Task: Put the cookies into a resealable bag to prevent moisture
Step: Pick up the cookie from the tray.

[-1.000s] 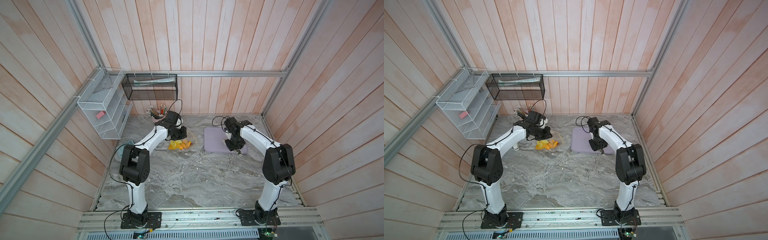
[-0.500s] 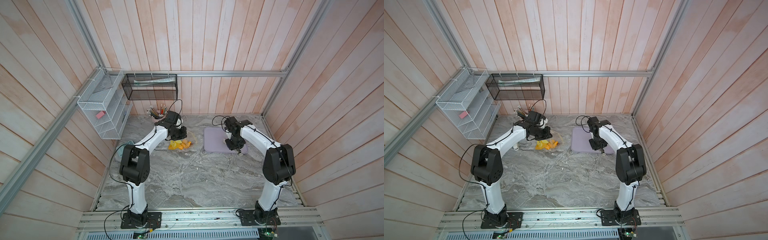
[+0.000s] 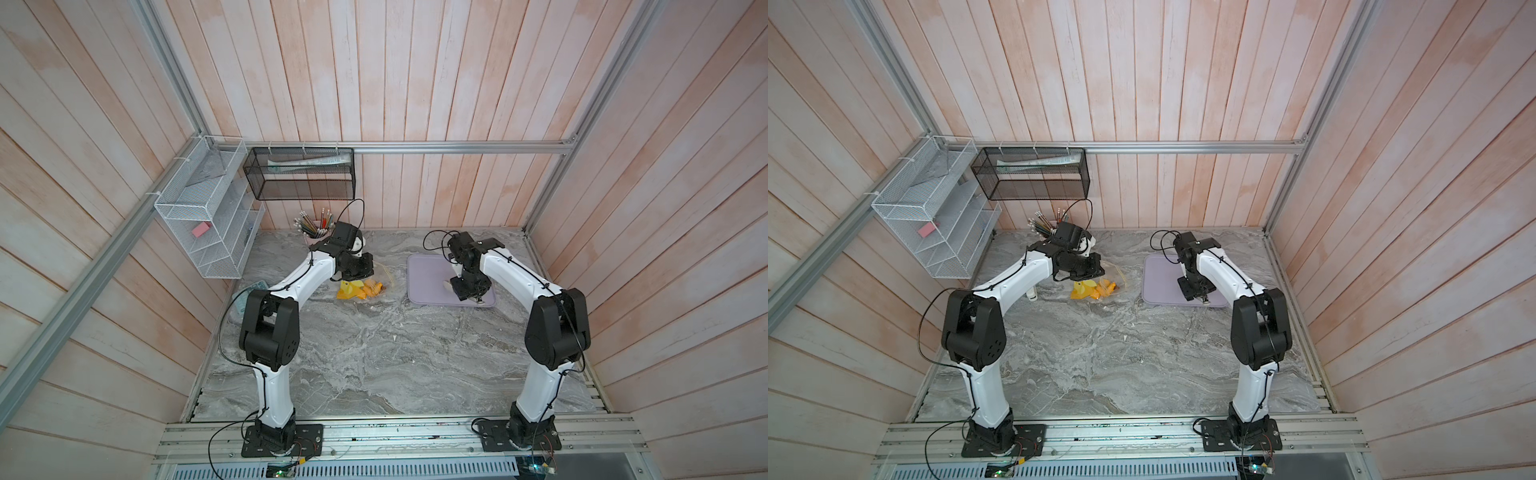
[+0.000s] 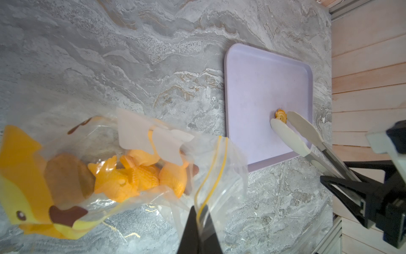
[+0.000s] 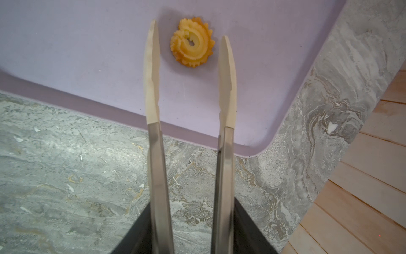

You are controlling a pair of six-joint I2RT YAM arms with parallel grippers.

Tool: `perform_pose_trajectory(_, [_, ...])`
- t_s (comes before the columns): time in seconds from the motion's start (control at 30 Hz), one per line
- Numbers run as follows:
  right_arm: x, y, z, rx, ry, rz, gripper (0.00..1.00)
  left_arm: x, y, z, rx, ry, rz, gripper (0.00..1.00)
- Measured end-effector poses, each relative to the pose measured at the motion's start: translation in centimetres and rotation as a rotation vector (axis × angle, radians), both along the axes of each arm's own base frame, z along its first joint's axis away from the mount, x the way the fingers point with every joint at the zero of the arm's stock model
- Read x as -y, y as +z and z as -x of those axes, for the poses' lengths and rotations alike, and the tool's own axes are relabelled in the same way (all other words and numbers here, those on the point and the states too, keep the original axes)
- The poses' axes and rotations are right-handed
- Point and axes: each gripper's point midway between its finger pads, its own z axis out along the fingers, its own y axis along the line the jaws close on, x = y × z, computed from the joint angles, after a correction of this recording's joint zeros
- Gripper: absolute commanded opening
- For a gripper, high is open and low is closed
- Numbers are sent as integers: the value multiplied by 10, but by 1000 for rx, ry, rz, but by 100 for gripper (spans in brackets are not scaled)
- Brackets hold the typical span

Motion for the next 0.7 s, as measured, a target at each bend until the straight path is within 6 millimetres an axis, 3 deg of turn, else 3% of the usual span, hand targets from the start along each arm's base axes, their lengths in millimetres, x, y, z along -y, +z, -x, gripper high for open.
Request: perform_pose_trajectory(0.7, [4, -3, 3, -28, -12, 29, 34, 0, 1, -1, 3, 0, 1, 0])
